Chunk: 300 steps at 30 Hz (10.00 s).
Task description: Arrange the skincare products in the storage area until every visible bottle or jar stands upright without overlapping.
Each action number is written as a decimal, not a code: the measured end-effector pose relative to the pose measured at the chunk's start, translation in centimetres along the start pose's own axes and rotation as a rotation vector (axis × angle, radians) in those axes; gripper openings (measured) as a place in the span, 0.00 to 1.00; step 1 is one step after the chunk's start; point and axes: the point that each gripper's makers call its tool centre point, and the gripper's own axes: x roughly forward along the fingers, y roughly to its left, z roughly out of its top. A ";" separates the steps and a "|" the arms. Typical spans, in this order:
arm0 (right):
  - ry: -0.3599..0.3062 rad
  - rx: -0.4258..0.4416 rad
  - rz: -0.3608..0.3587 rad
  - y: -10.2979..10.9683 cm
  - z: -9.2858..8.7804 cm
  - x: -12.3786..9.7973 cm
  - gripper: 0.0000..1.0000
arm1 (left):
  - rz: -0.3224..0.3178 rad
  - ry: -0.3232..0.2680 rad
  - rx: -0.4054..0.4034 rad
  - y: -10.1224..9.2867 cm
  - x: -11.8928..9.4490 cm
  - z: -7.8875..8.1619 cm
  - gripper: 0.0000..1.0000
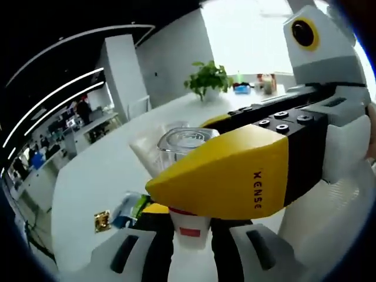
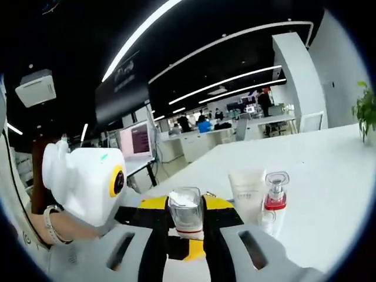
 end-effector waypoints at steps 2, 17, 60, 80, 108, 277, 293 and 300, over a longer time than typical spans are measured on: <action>-0.016 -0.040 0.016 0.5 0.4 0.2 0.19 | 0.012 -0.003 -0.004 0.0 -0.2 0.2 0.19; 0.068 -0.201 0.307 2.1 -0.8 -1.6 0.17 | -0.341 -0.042 0.107 -3.5 -1.4 -0.1 0.22; 0.176 -0.253 0.311 -1.4 -4.8 -0.1 0.21 | -0.445 0.023 0.062 -3.7 4.1 -3.1 0.20; 0.252 -0.249 0.278 -2.5 -7.1 0.3 0.21 | -0.423 0.062 -0.029 -3.9 6.1 -5.9 0.19; 0.341 -0.278 0.272 -3.0 -9.0 0.0 0.20 | -0.411 0.075 0.060 -3.5 6.1 -6.5 0.29; 0.529 -0.168 -0.021 -8.4 -12.0 -2.2 1.00 | -0.127 0.196 -0.006 3.0 -0.5 -6.4 0.75; 0.552 -0.166 -0.008 -8.0 -12.6 -2.4 1.00 | -0.069 0.160 -0.123 4.8 -2.4 -7.6 0.99; 0.576 -0.174 -0.007 -8.0 -13.1 -2.5 1.00 | -0.046 0.154 -0.185 5.6 -3.4 -8.2 0.99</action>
